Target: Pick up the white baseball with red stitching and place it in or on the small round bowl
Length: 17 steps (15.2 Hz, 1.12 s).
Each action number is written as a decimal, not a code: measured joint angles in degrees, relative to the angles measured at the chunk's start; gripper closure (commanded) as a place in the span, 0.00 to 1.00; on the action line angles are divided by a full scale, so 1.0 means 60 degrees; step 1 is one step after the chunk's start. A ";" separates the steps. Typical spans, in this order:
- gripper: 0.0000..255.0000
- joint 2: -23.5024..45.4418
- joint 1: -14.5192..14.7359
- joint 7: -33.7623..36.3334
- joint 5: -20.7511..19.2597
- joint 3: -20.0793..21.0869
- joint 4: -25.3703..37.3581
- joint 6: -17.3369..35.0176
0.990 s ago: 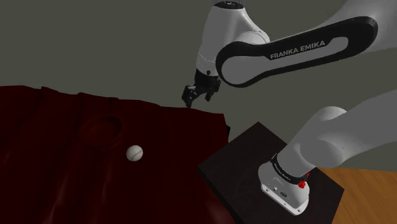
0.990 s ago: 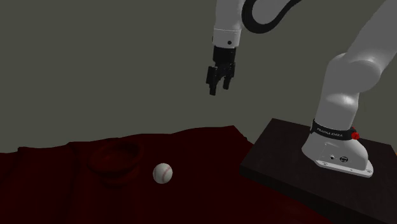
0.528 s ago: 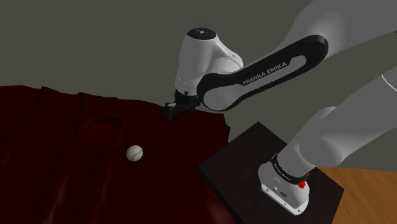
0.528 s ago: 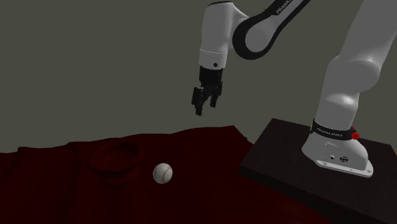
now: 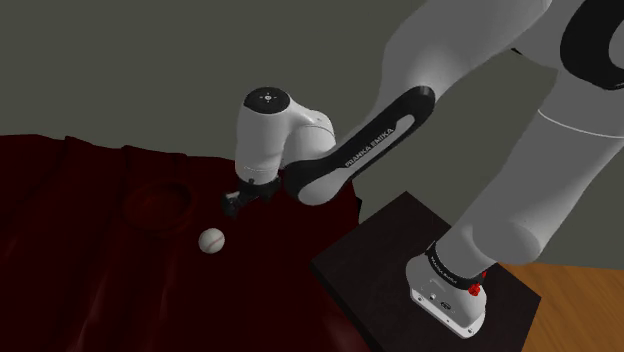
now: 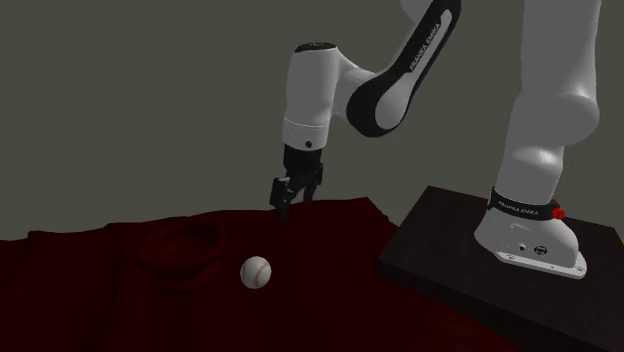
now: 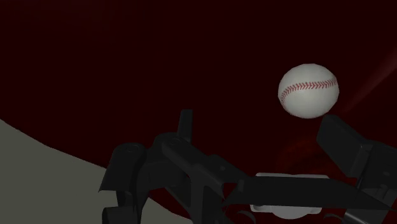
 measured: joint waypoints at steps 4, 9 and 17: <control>0.00 0.1404 0.0824 0.1306 -0.1506 -0.0515 0.0948 0.0220; 0.00 0.3283 0.2128 0.2484 -0.2817 -0.1251 0.2714 0.0171; 0.00 0.4462 0.2712 0.2996 -0.3522 -0.1861 0.3513 0.0533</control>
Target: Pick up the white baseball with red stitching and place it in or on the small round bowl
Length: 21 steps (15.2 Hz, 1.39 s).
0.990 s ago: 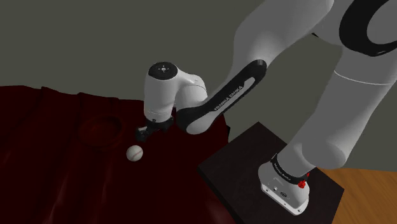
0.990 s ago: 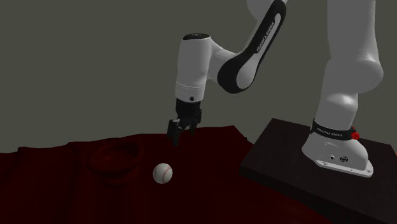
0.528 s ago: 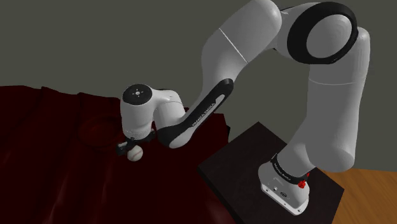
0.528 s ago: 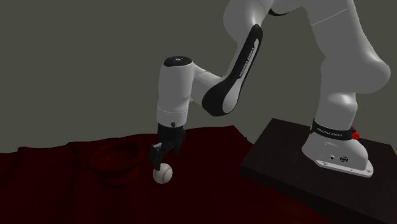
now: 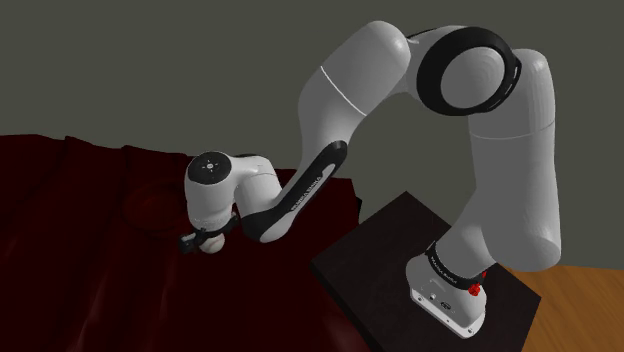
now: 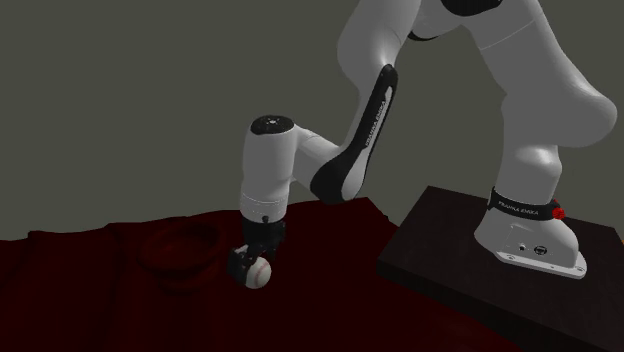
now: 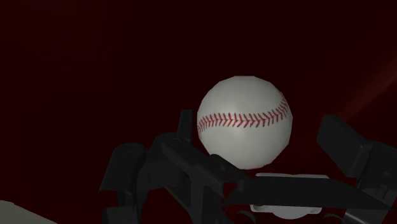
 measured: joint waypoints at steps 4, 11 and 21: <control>0.00 0.0148 0.0059 0.0058 -0.0085 -0.0084 0.0080 0.0069; 1.00 0.0155 0.0062 0.0061 -0.0088 -0.0087 0.0087 0.0071; 1.00 -0.0060 -0.0056 -0.0079 0.0061 0.0051 -0.0001 -0.0056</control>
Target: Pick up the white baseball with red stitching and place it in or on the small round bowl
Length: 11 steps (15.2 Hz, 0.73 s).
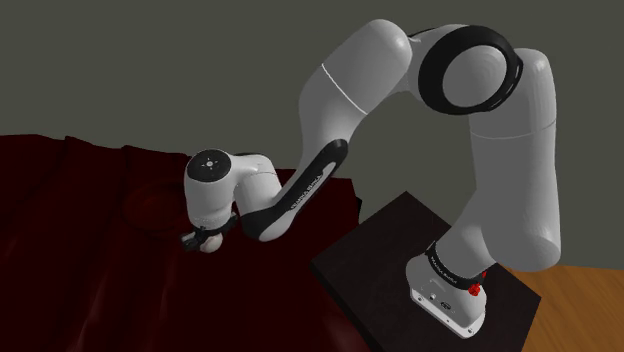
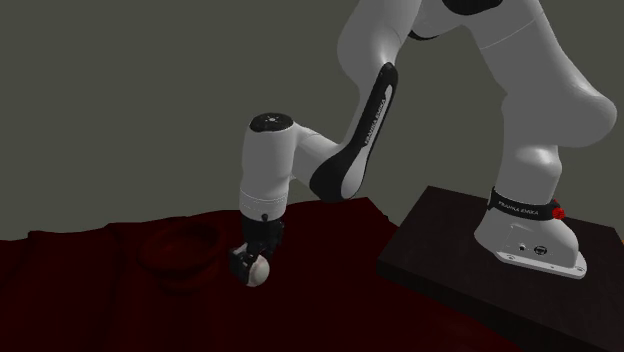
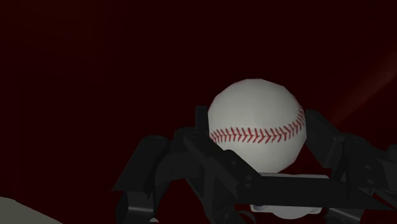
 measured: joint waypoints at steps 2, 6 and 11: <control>1.00 -0.0213 -0.0082 -0.0103 0.0150 0.0140 -0.0077 -0.0139; 1.00 -0.0640 -0.0304 -0.0383 0.0480 0.0422 -0.0217 -0.0412; 1.00 -0.1108 -0.0556 -0.0760 0.0923 0.0765 -0.0260 -0.0808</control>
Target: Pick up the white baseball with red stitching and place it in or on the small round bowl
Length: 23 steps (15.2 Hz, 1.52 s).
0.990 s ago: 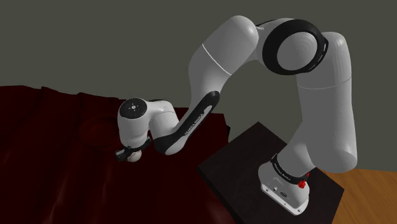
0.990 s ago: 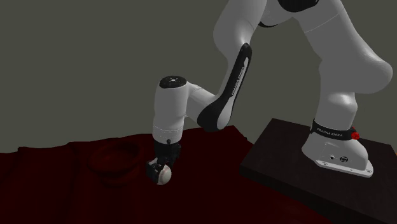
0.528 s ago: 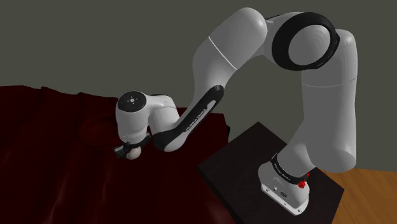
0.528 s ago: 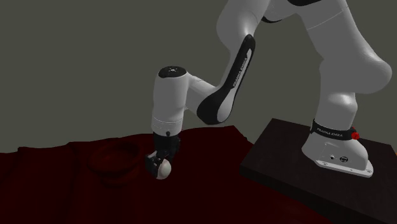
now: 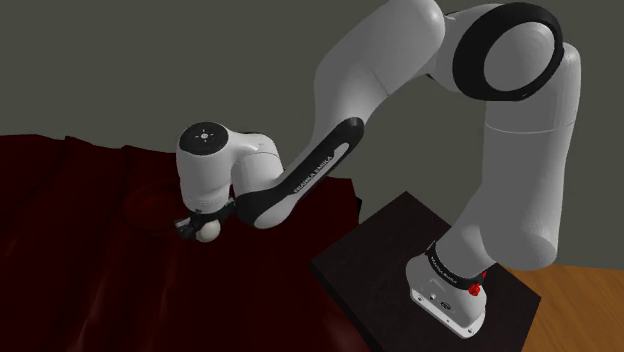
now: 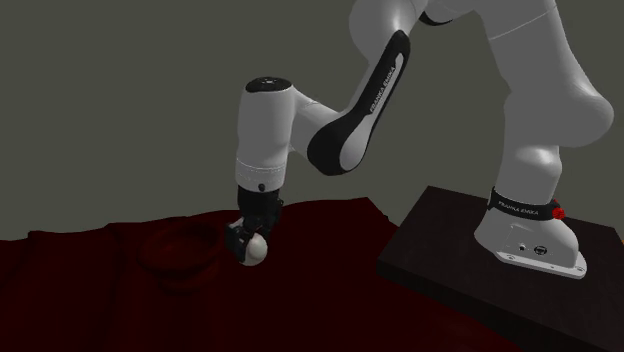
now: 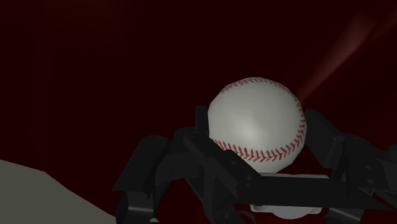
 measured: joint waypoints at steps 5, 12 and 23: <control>1.00 -0.0491 -0.0226 -0.0334 0.0439 0.0321 -0.0071 -0.0374; 1.00 -0.1135 -0.0537 -0.0861 0.1094 0.0735 -0.0035 -0.0956; 1.00 -0.0913 -0.0600 -0.1576 0.1531 0.0893 0.1395 -0.2119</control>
